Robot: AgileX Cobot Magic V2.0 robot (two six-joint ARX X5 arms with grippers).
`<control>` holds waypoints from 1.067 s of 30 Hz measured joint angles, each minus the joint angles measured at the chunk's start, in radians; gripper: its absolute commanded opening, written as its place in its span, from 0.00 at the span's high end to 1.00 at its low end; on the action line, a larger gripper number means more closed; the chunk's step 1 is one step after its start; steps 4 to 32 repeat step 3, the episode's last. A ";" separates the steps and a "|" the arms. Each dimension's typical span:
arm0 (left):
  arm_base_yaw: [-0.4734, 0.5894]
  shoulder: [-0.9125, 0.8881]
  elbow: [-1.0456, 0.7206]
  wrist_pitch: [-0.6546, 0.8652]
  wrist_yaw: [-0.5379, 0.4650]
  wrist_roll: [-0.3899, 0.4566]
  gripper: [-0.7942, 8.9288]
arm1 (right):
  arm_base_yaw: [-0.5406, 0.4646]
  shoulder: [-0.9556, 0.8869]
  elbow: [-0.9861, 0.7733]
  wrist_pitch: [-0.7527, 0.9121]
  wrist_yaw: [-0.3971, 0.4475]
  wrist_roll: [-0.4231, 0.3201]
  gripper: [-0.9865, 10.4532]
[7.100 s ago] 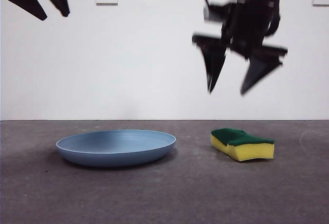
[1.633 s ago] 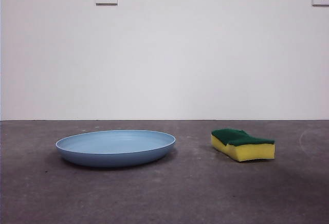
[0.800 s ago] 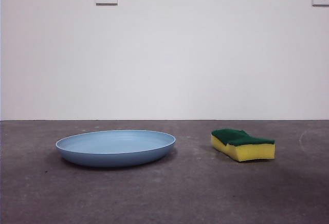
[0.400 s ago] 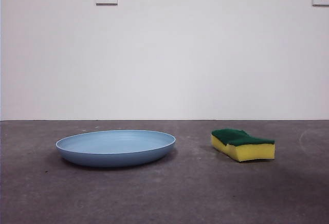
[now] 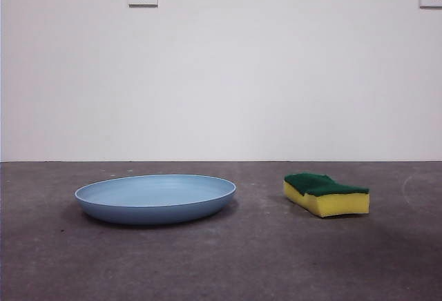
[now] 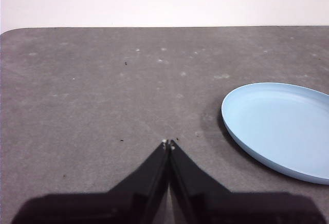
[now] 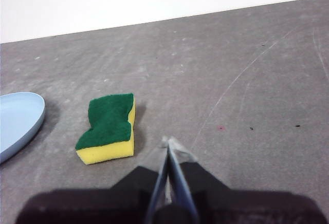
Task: Pick up the plate,pick up the cloth,clean the plate with the cloth
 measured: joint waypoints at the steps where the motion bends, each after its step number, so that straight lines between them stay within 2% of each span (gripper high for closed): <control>1: 0.000 0.000 0.000 0.000 0.000 0.000 0.92 | 0.000 0.000 0.000 0.000 0.000 0.000 0.91; 32: 0.000 0.000 0.000 0.000 0.000 0.000 0.92 | 0.000 0.000 0.000 0.000 0.000 0.000 0.91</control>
